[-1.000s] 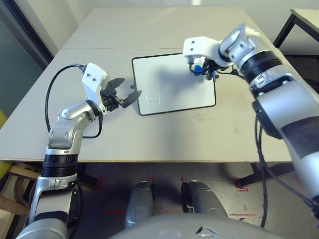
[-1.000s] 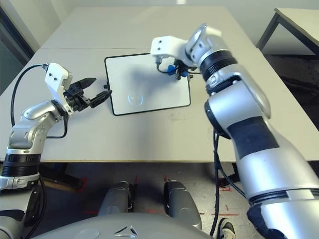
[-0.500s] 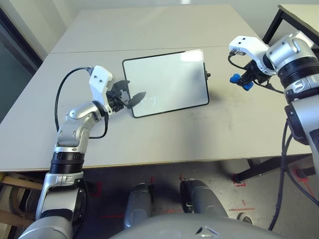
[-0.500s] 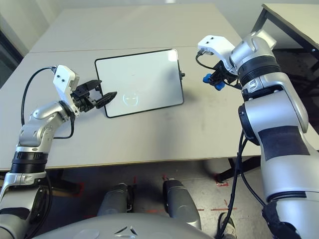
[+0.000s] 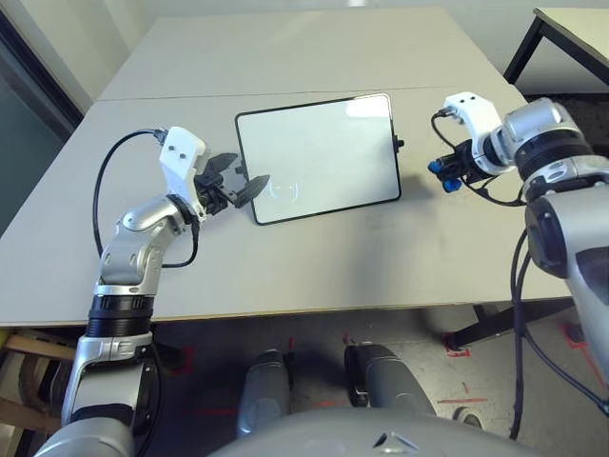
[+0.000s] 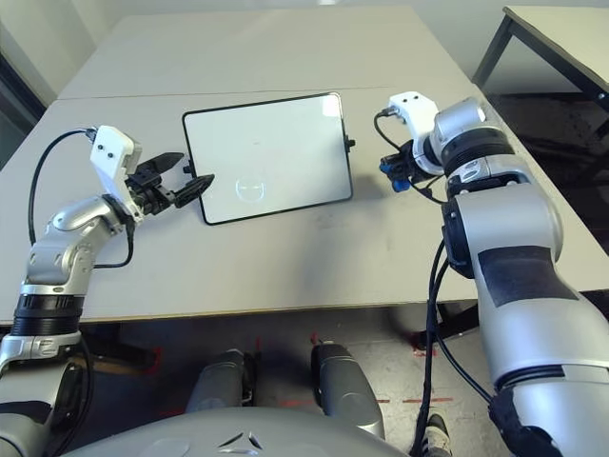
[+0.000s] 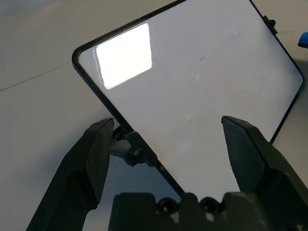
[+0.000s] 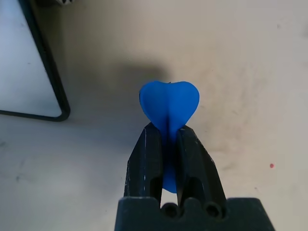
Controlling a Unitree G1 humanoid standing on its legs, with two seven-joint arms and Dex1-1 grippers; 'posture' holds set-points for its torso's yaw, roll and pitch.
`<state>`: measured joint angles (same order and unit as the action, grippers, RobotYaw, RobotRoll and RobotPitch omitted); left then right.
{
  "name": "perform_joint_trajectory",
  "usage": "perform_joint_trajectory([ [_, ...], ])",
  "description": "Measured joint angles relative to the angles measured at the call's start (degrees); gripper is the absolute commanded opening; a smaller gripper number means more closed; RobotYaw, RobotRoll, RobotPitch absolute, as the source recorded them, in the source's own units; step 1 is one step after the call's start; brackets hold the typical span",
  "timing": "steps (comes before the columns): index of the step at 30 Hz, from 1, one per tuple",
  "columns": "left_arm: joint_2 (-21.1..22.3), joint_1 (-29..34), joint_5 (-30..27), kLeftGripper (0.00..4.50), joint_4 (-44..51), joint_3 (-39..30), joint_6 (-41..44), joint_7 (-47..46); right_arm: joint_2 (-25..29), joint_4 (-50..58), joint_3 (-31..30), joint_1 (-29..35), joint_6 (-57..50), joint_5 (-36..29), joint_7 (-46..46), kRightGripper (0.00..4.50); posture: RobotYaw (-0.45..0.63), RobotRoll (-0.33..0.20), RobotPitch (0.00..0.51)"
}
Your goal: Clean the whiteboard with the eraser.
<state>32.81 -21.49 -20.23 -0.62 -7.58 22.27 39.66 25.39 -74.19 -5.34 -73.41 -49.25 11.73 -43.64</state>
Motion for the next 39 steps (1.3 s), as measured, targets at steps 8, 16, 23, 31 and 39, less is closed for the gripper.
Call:
perform_joint_trajectory([
  [8, 1.3, 0.1, 0.0, 4.50, 0.1, -0.9, 0.8, -0.1, -1.0, -0.4, 2.3, 1.8, 4.1, -1.6, 6.6, 0.49, 0.01, 0.000, 0.087],
  [16, 2.0, 0.0, 0.0, 4.50, 0.0, -1.1, 0.8, -0.1, -0.3, -0.4, 3.7, 2.2, 4.5, -2.5, 7.9, 3.42, 0.01, 0.000, 0.089],
  [23, 2.0, 0.0, -0.9, 4.50, 0.1, -4.8, 1.6, -2.2, 2.8, 1.4, 5.8, 2.2, 8.8, -4.8, 7.5, 4.48, 0.01, 0.000, 0.090],
  [31, 2.1, -0.7, -1.2, 4.50, -1.0, -11.7, 1.8, -8.5, 5.2, 10.9, 12.6, 8.9, 25.4, -11.5, 7.4, 4.48, 0.01, 0.000, 0.093],
  [39, 2.3, -2.6, 0.2, 4.50, -11.0, -17.5, -1.7, -16.9, 5.9, 15.1, 22.9, 17.6, 41.5, -20.0, 11.7, 4.48, 0.01, 0.000, 0.103],
])
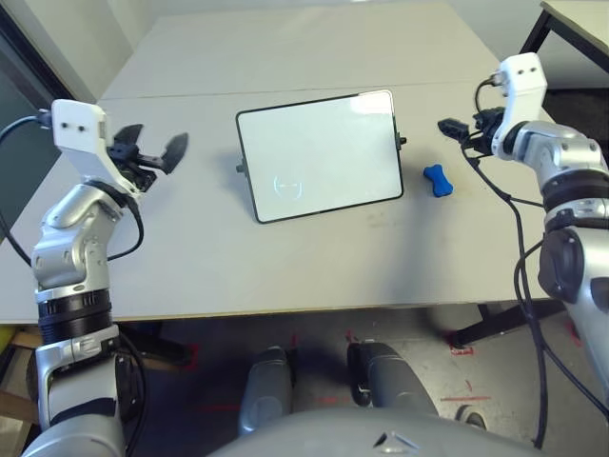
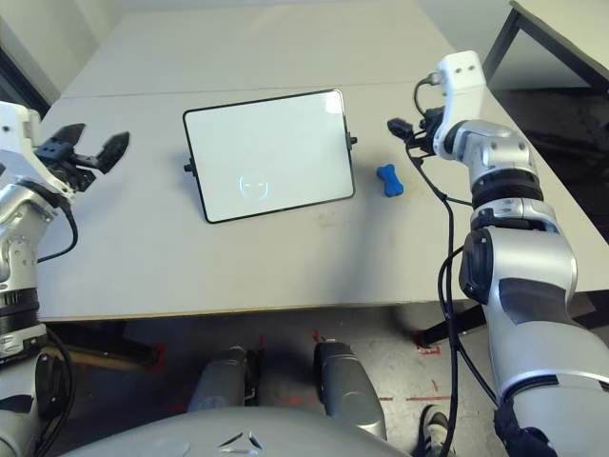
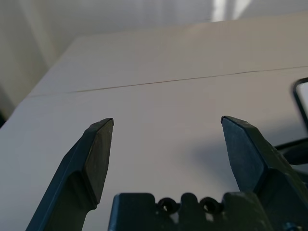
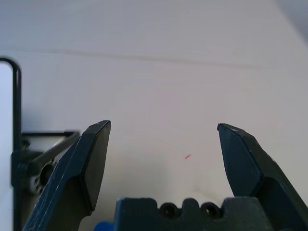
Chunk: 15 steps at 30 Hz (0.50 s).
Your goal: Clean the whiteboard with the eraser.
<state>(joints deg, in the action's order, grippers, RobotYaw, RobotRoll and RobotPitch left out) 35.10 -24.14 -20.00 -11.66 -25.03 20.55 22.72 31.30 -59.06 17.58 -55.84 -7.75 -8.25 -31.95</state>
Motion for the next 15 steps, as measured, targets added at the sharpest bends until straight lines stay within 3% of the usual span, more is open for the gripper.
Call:
perform_joint_trajectory([
  [8, 0.1, 0.1, 0.0, 4.50, -8.3, -2.8, -2.8, -1.7, -0.3, 0.5, 1.9, 9.6, 12.1, -1.9, 3.1, 4.48, 0.00, 0.000, 0.089],
  [15, 2.1, -2.1, -0.1, 4.50, -14.6, -3.2, -5.1, -1.1, -0.2, 0.5, 3.4, 11.9, 15.5, -3.8, 3.9, 4.48, -0.02, 0.000, 0.078],
])
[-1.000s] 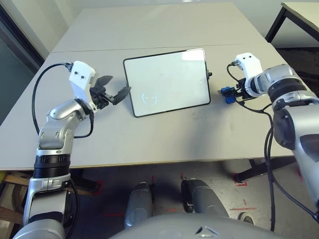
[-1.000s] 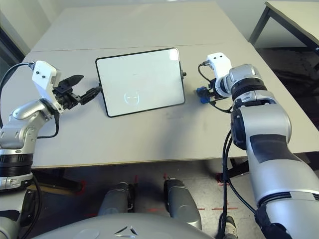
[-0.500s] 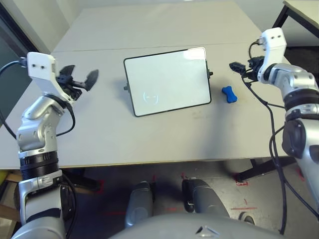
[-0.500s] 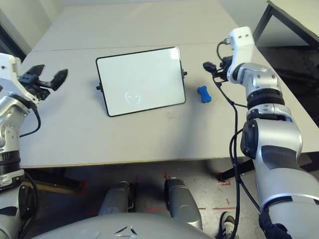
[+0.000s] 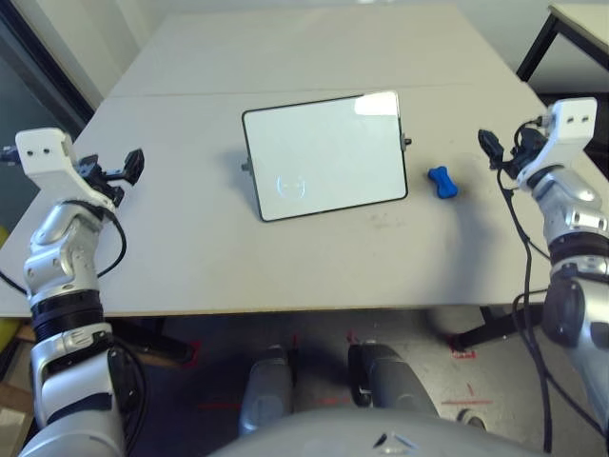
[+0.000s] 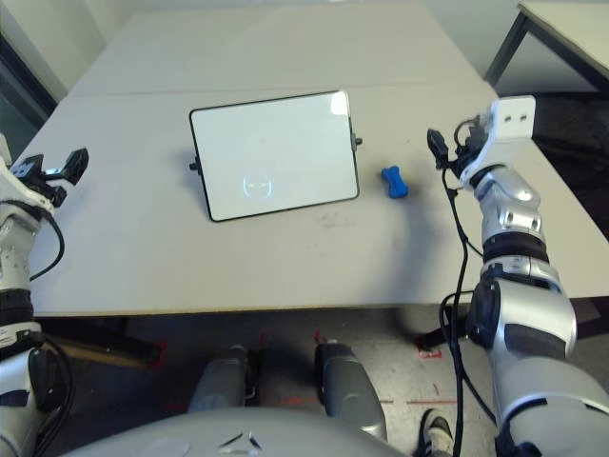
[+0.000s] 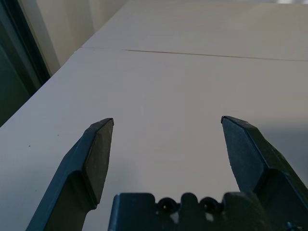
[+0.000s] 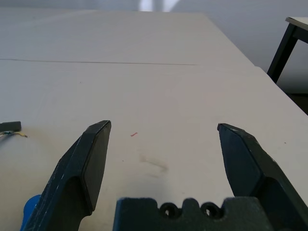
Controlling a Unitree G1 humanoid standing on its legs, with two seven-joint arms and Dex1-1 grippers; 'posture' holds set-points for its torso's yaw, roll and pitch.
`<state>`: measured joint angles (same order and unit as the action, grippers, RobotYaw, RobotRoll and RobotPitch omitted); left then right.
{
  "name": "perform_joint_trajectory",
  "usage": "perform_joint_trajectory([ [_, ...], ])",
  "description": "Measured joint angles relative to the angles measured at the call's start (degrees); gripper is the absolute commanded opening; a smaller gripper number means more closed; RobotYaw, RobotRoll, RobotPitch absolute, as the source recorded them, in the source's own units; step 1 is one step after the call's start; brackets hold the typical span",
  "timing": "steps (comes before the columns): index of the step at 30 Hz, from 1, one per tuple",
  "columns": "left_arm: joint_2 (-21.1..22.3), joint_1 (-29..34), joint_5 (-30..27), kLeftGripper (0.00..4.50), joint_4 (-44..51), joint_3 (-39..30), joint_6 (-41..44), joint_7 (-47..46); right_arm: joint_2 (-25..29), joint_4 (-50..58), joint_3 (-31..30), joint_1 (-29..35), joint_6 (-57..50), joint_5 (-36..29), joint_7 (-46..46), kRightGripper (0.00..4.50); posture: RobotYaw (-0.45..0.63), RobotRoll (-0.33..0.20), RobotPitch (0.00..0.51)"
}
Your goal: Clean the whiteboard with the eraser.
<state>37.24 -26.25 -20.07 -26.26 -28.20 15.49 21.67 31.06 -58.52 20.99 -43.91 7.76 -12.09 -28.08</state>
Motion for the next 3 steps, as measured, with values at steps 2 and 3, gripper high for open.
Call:
perform_joint_trajectory([
  [2, 0.5, -0.8, 0.0, 4.50, -1.5, 0.1, -0.9, 0.3, 0.0, 0.0, 0.0, 0.1, 0.3, -0.1, 0.0, 4.48, -0.02, 0.000, 0.078],
  [3, 0.6, -0.9, 0.0, 4.50, -2.0, 0.1, -1.1, 0.3, 0.0, 0.0, 0.0, 0.1, 0.5, -0.2, 0.0, 4.48, -0.02, 0.000, 0.074],
])
